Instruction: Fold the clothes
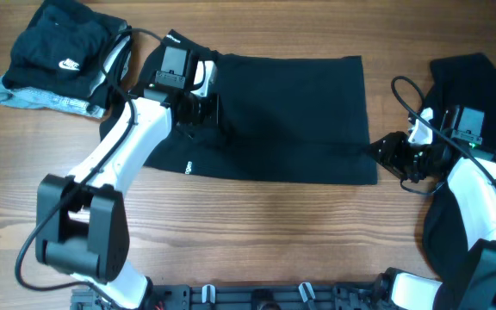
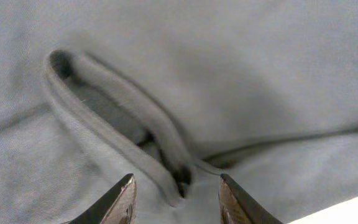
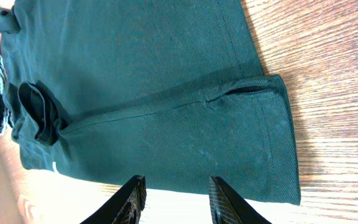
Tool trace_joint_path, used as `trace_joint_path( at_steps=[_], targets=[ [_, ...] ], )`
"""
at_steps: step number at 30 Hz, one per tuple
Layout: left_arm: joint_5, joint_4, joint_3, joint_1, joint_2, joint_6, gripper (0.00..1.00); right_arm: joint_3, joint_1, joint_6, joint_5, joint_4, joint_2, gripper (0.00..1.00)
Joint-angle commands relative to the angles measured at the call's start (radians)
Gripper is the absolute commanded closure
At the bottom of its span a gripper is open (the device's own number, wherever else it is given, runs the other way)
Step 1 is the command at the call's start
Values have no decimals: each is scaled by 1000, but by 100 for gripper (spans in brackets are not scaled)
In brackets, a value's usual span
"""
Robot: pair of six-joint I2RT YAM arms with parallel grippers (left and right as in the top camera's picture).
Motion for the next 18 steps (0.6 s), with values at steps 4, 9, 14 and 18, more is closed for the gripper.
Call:
trace_joint_path(
  at_steps=[4, 9, 14, 18],
  targets=[
    [-50, 4, 0, 6, 167, -80, 50, 13, 5, -19, -20, 1, 8, 62],
    [140, 42, 0, 4, 168, -80, 96, 13, 5, -20, -19, 2, 8, 62],
    [161, 103, 0, -51, 168, -79, 96, 13, 5, -20, -19, 2, 8, 62],
    [-35, 38, 1, -39, 142, -154, 71, 13, 5, -21, -14, 3, 8, 61]
  ],
)
